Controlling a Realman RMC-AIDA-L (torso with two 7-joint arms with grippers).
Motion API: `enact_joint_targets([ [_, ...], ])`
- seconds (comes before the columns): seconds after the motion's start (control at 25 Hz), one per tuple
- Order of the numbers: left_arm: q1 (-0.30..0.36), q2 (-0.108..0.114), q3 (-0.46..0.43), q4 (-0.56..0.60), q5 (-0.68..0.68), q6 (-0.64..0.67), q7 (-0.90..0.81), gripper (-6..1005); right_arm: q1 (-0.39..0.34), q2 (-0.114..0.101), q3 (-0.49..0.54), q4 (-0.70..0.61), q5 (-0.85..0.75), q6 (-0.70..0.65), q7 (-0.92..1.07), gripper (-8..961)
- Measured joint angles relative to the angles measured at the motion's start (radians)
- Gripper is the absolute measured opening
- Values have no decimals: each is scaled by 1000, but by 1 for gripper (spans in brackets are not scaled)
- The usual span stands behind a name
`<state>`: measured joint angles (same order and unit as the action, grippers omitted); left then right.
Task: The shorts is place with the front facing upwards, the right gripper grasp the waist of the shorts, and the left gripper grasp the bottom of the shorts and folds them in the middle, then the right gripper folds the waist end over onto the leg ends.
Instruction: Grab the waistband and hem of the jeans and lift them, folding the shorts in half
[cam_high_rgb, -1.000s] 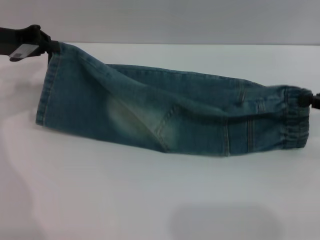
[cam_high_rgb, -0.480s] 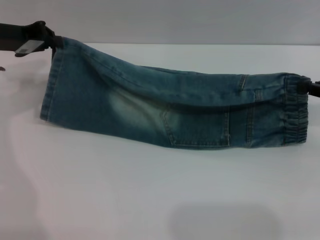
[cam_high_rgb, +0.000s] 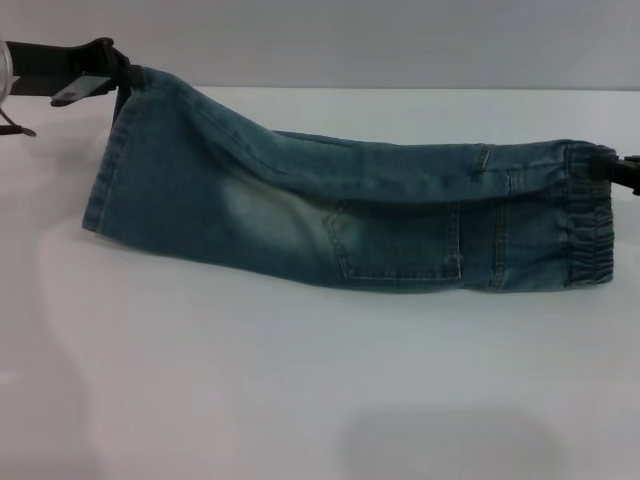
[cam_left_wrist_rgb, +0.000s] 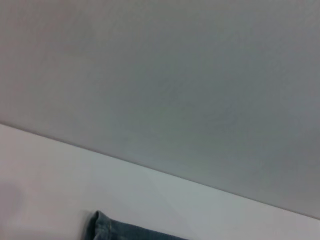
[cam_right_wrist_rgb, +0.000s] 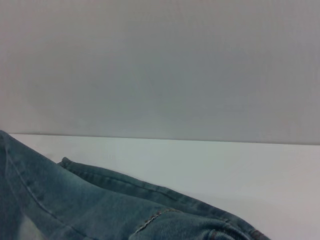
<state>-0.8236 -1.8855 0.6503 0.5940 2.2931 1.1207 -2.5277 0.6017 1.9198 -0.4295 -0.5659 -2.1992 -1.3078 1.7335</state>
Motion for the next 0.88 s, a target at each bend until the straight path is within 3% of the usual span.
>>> enact_joint_targets([
  [0.88,-20,-51,2,-3,0,-99,50,149,0,13,5,-4,12,35,-17,36],
])
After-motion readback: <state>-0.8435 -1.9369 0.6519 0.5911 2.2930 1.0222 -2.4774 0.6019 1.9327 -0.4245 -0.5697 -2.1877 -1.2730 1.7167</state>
